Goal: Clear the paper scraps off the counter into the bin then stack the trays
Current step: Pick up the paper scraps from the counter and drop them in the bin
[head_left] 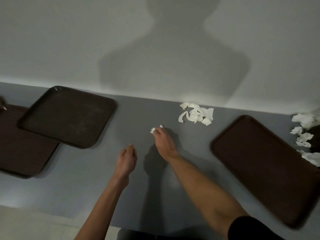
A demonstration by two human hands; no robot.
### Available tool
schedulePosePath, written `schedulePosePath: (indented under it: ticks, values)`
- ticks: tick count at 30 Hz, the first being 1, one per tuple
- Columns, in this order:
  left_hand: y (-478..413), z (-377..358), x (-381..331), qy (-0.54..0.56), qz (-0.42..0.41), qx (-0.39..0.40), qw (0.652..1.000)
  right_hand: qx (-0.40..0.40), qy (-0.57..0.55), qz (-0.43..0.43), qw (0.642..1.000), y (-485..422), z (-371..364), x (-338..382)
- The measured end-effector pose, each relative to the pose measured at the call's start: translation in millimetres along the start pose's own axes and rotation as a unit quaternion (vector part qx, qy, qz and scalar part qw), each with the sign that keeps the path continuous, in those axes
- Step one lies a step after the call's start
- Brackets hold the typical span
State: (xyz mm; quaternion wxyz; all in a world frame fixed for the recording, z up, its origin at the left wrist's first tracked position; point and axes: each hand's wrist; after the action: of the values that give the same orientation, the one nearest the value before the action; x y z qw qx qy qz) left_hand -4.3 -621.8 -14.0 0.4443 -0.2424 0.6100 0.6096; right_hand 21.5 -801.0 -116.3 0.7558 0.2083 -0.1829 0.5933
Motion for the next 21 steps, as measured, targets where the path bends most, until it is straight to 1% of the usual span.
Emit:
schedulePosePath:
  ticks: [1, 2, 3, 4, 5, 6, 7, 8, 10, 12, 15, 16, 17, 19, 21]
  values:
    - [4.6, 1.9, 3.1, 0.004, 0.004, 0.011, 1.0, 0.004, -0.045, -0.029, 0.999, 18.8, 2.8, 5.4]
    - [10.1, 3.8, 6.1, 0.009, 0.01, 0.023, 1.0, -0.014, -0.01, -0.039, 0.999, 35.7, 2.3, 8.2]
    - [15.5, 5.5, 8.6, 0.014, 0.013, 0.034, 0.999, -0.023, -0.01, -0.059, 0.998, 47.7, -2.3, 9.0]
    - [20.8, 7.0, 11.3, 0.019, 0.014, 0.044, 0.999, -0.014, -0.043, -0.094, 0.995, 59.2, -3.1, 10.3]
    - [26.5, 8.5, 13.6, 0.022, 0.012, 0.055, 0.998, -0.009, -0.098, -0.142, 0.985, 68.8, -2.6, 11.3]
    - [32.2, 9.3, 14.9, 0.022, 0.011, 0.067, 0.997, 0.014, -0.156, -0.175, 0.972, 78.5, -1.7, 12.0]
    - [38.0, 10.1, 16.5, 0.021, 0.013, 0.078, 0.997, 0.028, -0.155, -0.187, 0.97, 89.2, 1.5, 12.8]
    - [44.8, 11.1, 18.8, 0.02, 0.017, 0.089, 0.996, 0.019, -0.146, -0.201, 0.968, 102.2, 2.7, 11.9]
    - [62.3, 14.0, 28.6, 0.018, 0.014, 0.12, 0.993, -0.027, -0.195, -0.232, 0.953, 142.1, 6.8, 18.3]
    - [82.8, 15.5, 42.4, 0.006, -0.001, 0.148, 0.989, -0.095, -0.243, -0.261, 0.93, 186.6, 10.9, 25.0]
    - [111.8, 9.5, 65.7, -0.022, -0.02, 0.189, 0.981, -0.152, -0.299, -0.293, 0.895, 257.5, 12.6, 26.0]
    - [121.7, 4.9, 73.4, -0.03, -0.024, 0.205, 0.978, -0.17, -0.33, -0.299, 0.879, 283.0, 14.2, 26.6]
    - [131.5, -0.6, 82.0, -0.035, -0.021, 0.22, 0.975, -0.198, -0.376, -0.303, 0.853, 309.7, 14.3, 26.0]
    - [152.2, -12.9, 102.8, -0.051, -0.017, 0.255, 0.965, -0.247, -0.459, -0.326, 0.788, 366.9, 15.9, 27.8]
    - [175.6, -30.6, 122.7, -0.092, -0.043, 0.302, 0.948, -0.297, -0.493, -0.348, 0.739, 425.2, 23.1, 31.6]
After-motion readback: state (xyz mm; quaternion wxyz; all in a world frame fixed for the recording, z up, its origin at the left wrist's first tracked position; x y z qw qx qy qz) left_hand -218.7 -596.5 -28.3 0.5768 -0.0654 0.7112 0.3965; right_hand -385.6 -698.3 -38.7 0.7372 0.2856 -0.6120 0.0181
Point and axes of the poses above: each hand's wrist, its own y-axis away from the middle knuckle, its own z-axis out of the back of the hand, x = y × z, and after that the axes turned 4 degrees about x, right-handed
